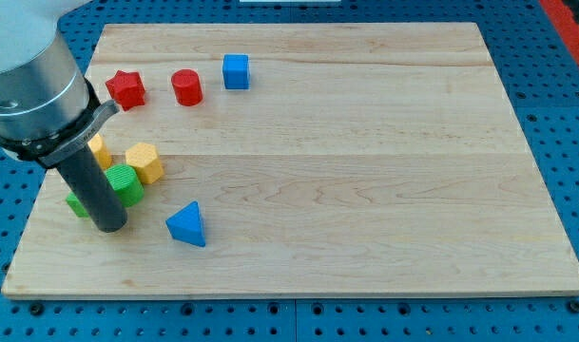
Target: Place the blue triangle towards the bottom right side of the blue cube
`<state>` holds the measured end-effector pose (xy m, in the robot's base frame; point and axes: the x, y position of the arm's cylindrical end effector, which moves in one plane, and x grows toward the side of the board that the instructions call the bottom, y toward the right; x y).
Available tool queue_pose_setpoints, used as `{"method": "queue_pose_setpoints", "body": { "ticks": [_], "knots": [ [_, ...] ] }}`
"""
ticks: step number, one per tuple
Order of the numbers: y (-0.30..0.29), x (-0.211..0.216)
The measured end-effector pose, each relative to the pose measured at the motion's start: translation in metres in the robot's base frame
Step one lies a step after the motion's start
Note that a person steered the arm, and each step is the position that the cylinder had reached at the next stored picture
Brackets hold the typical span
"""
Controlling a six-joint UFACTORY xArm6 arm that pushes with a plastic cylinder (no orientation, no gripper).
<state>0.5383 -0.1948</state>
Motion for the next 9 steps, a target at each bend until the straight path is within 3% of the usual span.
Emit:
{"method": "queue_pose_setpoints", "body": {
  "ticks": [3,4,7,9],
  "knots": [
    [0.048,-0.004],
    [0.049,0.014],
    [0.131,0.01],
    [0.107,0.033]
  ]
}}
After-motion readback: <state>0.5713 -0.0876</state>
